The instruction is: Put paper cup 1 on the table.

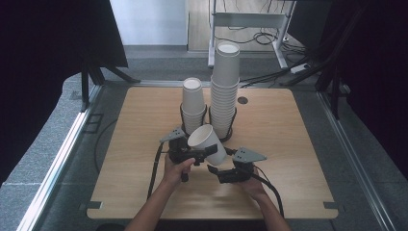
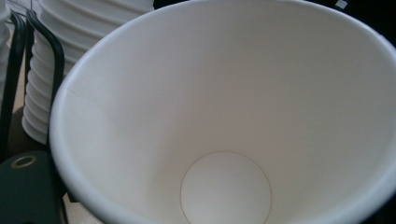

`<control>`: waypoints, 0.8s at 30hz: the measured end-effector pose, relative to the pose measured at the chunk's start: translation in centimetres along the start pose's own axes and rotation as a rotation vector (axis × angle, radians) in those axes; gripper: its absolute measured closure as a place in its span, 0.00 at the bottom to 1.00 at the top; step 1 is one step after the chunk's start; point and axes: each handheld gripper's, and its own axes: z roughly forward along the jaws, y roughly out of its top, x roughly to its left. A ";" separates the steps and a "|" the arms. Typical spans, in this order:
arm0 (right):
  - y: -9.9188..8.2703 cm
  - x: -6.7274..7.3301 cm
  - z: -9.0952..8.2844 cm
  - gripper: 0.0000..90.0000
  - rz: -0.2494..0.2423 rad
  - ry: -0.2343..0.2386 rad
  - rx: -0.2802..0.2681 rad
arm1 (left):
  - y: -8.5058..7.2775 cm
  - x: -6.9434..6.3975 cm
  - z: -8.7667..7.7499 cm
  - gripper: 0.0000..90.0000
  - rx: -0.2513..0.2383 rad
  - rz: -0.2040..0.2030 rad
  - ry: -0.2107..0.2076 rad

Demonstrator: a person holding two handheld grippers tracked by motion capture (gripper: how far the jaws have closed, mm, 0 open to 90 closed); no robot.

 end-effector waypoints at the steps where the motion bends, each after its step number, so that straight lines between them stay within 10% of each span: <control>1: 0.0 0.0 0.0 0.14 0.000 0.000 0.000 | 0.1 -0.1 -0.1 0.13 -0.002 0.004 0.005; 24: -0.5 -0.3 0.2 0.15 0.008 0.004 0.084 | 1.1 1.4 -3.8 0.13 -0.050 0.044 0.104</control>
